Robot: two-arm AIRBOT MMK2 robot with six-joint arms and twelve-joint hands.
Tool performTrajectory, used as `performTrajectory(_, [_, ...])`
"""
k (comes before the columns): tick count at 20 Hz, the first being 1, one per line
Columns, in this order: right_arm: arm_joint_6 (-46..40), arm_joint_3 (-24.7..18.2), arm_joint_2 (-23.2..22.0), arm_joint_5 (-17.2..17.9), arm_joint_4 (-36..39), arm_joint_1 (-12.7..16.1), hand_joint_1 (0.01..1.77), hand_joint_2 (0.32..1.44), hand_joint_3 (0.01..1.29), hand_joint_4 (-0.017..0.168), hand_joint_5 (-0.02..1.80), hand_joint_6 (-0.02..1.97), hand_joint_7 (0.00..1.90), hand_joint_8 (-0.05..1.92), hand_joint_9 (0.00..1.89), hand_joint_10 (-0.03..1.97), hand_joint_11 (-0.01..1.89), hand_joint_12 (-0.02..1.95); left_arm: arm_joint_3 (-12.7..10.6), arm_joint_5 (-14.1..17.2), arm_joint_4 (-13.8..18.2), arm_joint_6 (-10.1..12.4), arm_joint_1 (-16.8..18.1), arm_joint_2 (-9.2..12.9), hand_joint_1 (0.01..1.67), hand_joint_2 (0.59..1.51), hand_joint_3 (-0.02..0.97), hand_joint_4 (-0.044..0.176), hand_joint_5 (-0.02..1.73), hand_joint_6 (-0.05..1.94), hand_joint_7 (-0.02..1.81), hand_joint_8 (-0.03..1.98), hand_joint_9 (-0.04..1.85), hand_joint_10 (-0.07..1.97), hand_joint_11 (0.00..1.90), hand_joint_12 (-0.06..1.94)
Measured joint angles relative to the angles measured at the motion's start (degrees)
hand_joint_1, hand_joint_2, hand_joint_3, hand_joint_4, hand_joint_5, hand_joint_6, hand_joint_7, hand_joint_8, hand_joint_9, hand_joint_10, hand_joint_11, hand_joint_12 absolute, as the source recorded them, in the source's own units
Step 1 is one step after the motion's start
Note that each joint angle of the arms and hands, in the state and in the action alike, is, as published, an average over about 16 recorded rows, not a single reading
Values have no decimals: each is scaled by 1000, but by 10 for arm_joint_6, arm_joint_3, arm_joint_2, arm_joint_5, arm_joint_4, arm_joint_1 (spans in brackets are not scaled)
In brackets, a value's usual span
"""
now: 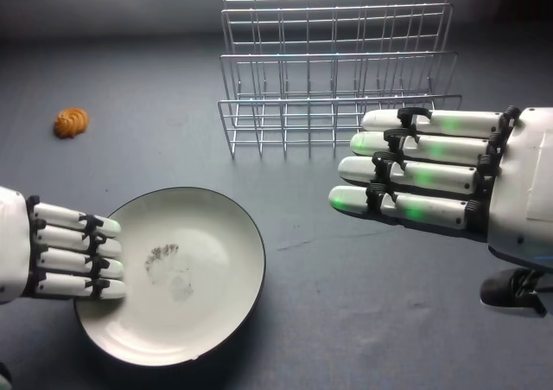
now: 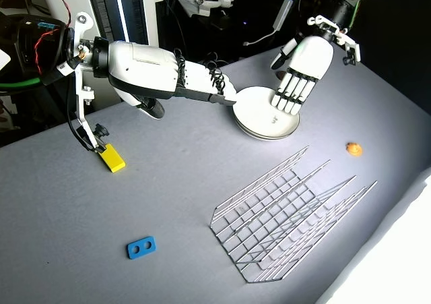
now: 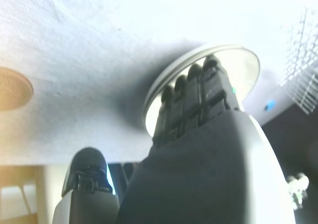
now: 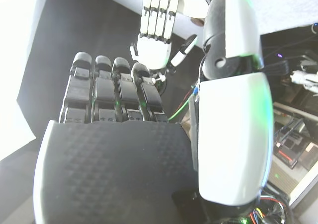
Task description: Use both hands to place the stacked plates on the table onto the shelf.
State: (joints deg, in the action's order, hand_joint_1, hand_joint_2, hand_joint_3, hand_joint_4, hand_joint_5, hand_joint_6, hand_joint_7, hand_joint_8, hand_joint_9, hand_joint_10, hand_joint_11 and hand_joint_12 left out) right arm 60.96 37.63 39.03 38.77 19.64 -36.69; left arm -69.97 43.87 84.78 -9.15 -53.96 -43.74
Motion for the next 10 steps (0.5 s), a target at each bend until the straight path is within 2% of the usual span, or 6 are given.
performTrajectory(5, [2,0,0,0,0,0,1128,927,19,2,47,20,20,12,13,4,21,0,8,-2,-6,4,-9,-3,21,1158,10,-11,39,-14,42,-3,22,8,17,-4])
performTrajectory(10, [4,0,0,0,0,-1,1112,933,19,2,48,19,16,12,14,4,24,0,30,-10,-19,7,-15,-5,21,1156,8,-13,32,-19,37,-4,26,9,19,7])
